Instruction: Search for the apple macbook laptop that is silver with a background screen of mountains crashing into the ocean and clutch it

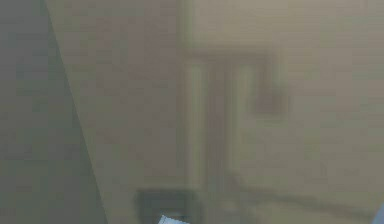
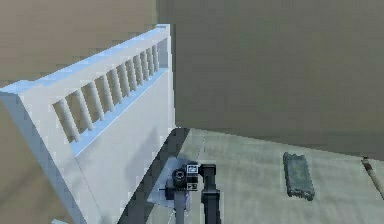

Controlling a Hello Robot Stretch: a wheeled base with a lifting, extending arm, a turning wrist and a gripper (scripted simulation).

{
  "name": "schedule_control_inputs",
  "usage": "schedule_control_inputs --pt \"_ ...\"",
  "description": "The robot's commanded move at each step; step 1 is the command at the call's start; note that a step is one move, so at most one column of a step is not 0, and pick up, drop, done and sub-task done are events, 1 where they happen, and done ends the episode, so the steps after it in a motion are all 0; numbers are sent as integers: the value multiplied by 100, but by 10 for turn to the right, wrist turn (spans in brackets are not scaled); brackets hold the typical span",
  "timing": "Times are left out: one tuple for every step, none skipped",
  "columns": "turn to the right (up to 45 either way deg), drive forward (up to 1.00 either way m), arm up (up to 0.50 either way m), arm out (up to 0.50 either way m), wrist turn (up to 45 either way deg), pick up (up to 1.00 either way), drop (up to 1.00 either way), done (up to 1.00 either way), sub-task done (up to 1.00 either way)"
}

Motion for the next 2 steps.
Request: schedule_control_inputs --pt "0 0 0 0 450 0 0 0 0" --pt "0 0 0 0 450 0 0 0 0"
